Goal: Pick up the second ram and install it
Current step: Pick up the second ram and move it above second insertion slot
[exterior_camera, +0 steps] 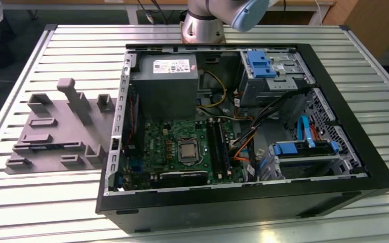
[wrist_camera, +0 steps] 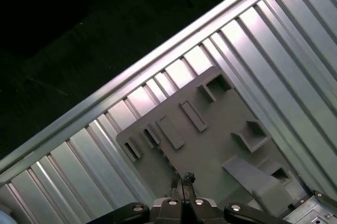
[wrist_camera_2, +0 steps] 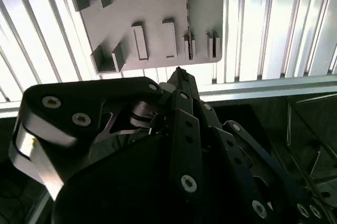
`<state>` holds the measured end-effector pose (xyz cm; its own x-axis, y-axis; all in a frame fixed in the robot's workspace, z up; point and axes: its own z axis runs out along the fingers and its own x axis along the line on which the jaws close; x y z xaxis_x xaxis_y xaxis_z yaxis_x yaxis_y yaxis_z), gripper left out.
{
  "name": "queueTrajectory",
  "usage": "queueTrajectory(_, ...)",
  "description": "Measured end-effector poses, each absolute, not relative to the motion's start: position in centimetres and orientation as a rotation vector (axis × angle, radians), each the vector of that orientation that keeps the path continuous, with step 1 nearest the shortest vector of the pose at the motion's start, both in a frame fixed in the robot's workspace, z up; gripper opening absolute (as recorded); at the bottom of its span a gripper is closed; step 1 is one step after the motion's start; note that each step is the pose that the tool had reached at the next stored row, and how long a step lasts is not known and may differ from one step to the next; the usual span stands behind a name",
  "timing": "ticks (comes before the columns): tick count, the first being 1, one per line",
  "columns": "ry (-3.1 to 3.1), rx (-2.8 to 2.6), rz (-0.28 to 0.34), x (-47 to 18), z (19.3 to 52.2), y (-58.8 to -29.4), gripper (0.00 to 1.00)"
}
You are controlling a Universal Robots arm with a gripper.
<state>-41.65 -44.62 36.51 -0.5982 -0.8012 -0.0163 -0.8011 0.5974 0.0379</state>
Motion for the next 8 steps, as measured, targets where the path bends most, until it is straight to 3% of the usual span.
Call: queueTrajectory(8, -2.745, 1.542, -0.089, -41.63, 36.4, -44.62, 0.11)
